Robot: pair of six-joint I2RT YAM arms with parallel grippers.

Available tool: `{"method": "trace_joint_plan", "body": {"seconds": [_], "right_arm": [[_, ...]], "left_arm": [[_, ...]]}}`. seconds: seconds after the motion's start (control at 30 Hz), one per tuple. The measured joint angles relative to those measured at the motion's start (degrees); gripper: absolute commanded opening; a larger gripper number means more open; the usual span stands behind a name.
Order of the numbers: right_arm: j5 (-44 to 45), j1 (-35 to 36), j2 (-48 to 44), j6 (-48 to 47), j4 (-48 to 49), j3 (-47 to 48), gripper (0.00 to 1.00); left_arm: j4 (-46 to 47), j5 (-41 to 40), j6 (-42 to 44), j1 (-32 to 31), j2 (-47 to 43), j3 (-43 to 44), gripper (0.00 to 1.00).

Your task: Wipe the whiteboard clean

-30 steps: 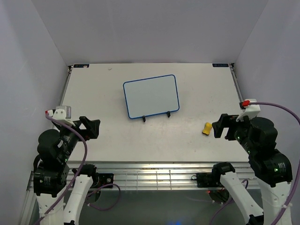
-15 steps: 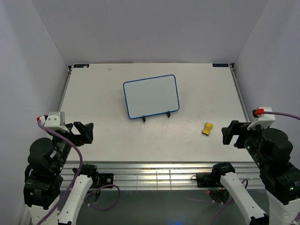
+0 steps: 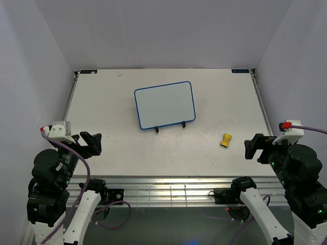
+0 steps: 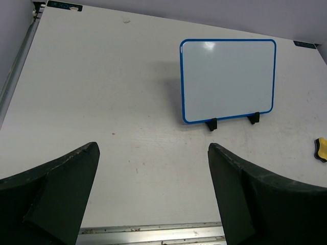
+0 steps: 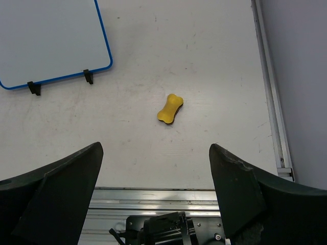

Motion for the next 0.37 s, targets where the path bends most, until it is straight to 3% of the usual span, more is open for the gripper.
{"method": "trace_joint_plan", "body": {"seconds": [0.37], "right_arm": [[0.2, 0.0, -0.1, 0.1, 0.0, -0.8, 0.9]], "left_arm": [[0.7, -1.6, 0.0, 0.0, -1.1, -1.8, 0.98]]}}
